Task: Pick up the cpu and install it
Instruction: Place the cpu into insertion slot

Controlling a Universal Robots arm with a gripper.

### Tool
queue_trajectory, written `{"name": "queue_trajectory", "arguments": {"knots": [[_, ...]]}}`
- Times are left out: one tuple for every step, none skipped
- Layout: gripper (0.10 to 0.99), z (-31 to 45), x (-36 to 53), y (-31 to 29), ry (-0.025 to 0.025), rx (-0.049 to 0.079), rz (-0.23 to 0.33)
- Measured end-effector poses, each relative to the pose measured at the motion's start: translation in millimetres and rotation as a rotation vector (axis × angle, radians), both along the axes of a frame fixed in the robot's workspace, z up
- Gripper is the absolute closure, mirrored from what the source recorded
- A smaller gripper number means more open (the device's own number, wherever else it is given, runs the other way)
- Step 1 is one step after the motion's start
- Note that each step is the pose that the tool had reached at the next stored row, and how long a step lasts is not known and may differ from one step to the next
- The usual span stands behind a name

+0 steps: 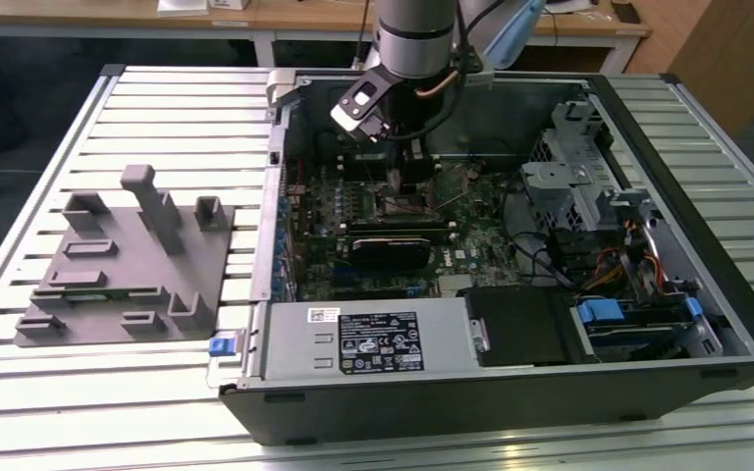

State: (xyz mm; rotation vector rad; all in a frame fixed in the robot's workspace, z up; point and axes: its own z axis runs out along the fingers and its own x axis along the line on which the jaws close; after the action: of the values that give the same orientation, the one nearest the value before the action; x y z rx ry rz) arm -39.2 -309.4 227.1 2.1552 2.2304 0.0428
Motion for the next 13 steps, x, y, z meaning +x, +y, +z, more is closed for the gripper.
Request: {"name": "queue_trajectory", "arguments": {"knots": [[0.557,-0.8,0.0,0.0,-0.0006,0.000,0.000],[0.557,-1.8,0.0,0.0,-0.0008,0.000,0.000],[0.557,-2.9,-0.1,0.0,-0.0008,0.000,0.000],[0.557,-3.9,-0.3,0.0,-0.0009,0.000,0.000],[0.557,-5.1,-0.8,0.0,-0.0009,0.000,0.000],[0.557,-6.2,-1.7,0.0,-0.0010,0.000,0.000],[0.557,-7.5,-2.7,0.0,-0.0010,0.000,0.000],[0.557,-8.8,-2.9,0.0,-0.0010,0.000,0.000],[0.557,-10.3,-2.9,0.0,-0.0010,0.000,0.000],[0.557,-11.8,-2.9,0.0,-0.0010,0.000,0.000],[0.557,-13.2,-2.9,0.0,-0.0009,0.000,-0.001],[0.557,-14.6,-2.9,0.0,-0.0009,0.000,-0.003],[0.557,-15.9,-2.9,0.0,-0.0010,0.000,-0.005]]}}
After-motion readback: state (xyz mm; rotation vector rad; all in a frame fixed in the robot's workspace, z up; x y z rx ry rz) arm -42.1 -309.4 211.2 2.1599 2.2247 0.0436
